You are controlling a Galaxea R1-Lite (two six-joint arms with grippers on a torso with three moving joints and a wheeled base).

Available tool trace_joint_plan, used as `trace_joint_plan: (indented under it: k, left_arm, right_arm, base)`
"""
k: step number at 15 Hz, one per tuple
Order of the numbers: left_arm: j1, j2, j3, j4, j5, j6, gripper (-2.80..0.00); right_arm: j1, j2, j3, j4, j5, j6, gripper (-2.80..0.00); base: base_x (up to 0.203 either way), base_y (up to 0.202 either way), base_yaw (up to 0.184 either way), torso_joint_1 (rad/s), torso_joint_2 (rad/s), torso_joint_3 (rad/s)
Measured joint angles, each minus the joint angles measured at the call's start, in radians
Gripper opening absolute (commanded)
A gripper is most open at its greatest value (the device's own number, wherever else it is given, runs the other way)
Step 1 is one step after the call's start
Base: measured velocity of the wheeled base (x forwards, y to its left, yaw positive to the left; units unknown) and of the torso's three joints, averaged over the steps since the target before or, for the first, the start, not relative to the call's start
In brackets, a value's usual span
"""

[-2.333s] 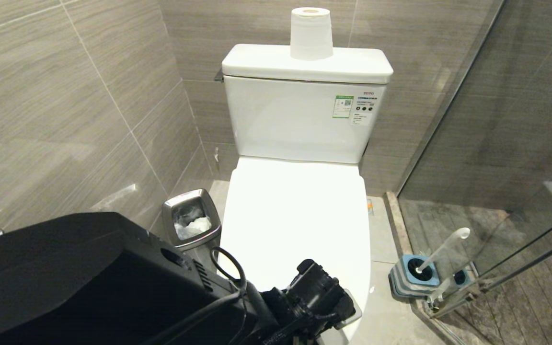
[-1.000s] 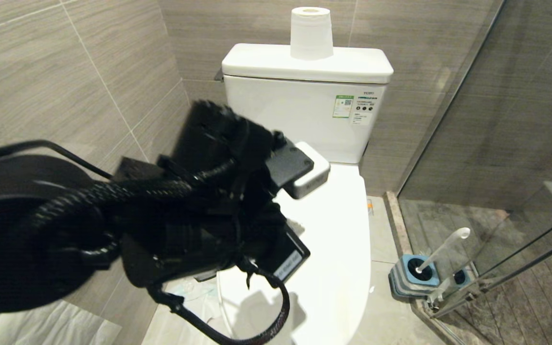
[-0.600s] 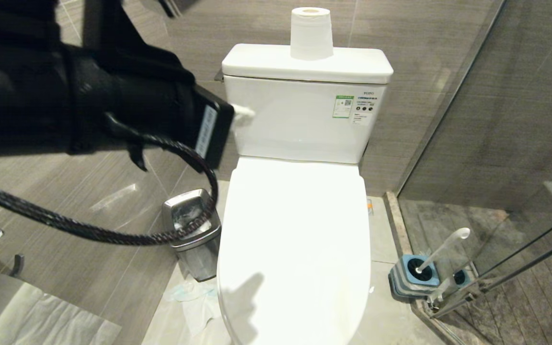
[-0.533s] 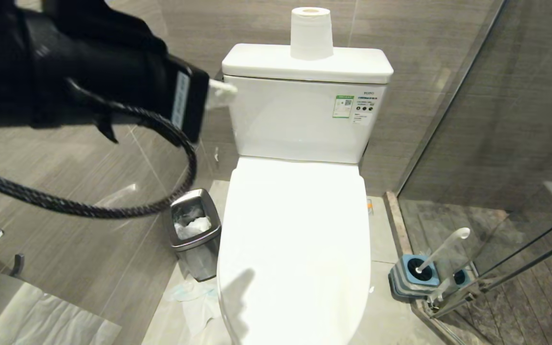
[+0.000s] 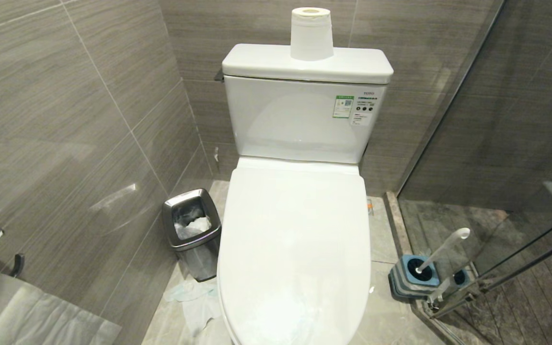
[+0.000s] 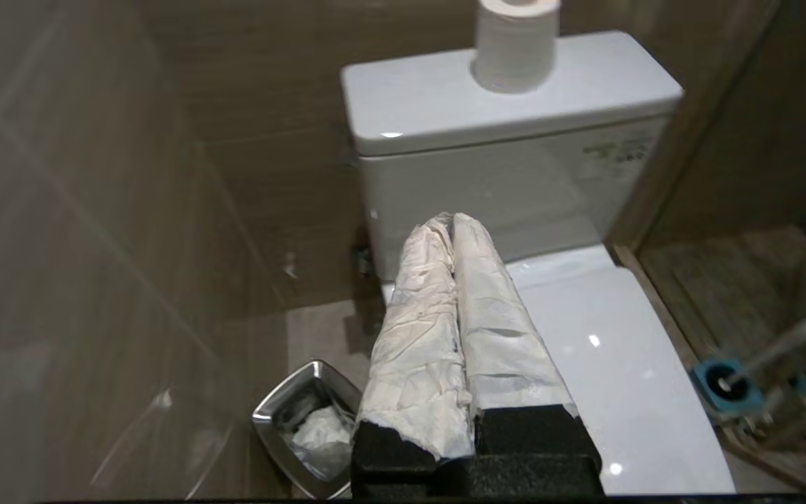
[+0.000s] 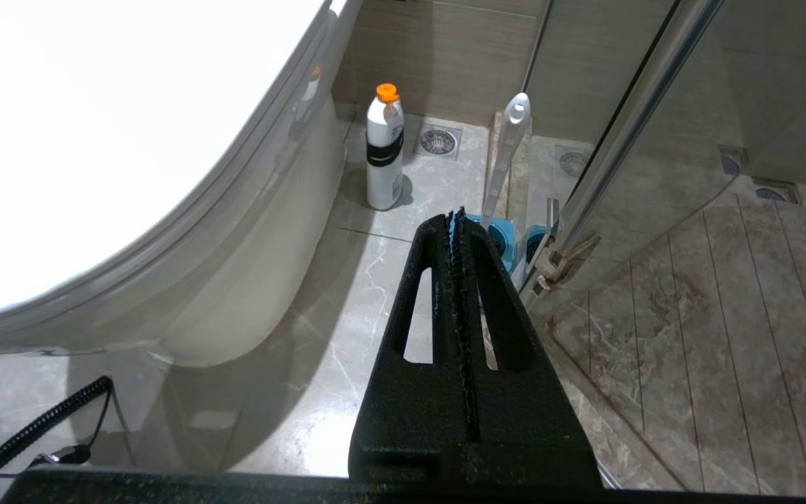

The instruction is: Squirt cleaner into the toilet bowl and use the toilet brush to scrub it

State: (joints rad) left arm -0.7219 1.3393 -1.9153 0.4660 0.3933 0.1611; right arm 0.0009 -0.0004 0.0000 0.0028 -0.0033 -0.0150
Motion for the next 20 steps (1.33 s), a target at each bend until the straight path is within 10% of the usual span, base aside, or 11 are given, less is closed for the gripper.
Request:
trace_joint_plan:
  k: [6, 11, 20]
  left_arm:
    - [0.000, -0.111, 0.098, 0.027, 0.184, -0.001, -2.80]
    - [-0.013, -0.207, 0.243, 0.032, -0.030, 0.011, -2.80]
    - [-0.005, -0.225, 0.355, 0.059, -0.054, 0.015, -2.80]
  right_arm:
    - [0.000, 0.000, 0.000, 0.000, 0.001, 0.000, -2.80]
    - [0.000, 0.000, 0.000, 0.000, 0.000, 0.000, -2.80]
    - [0.000, 0.000, 0.000, 0.000, 0.000, 0.000, -2.80]
  base:
    - [0.000, 0.000, 0.000, 0.000, 0.00, 0.000]
    - [0.000, 0.000, 0.000, 0.000, 0.00, 0.000]
    - [0.000, 0.000, 0.000, 0.000, 0.00, 0.000]
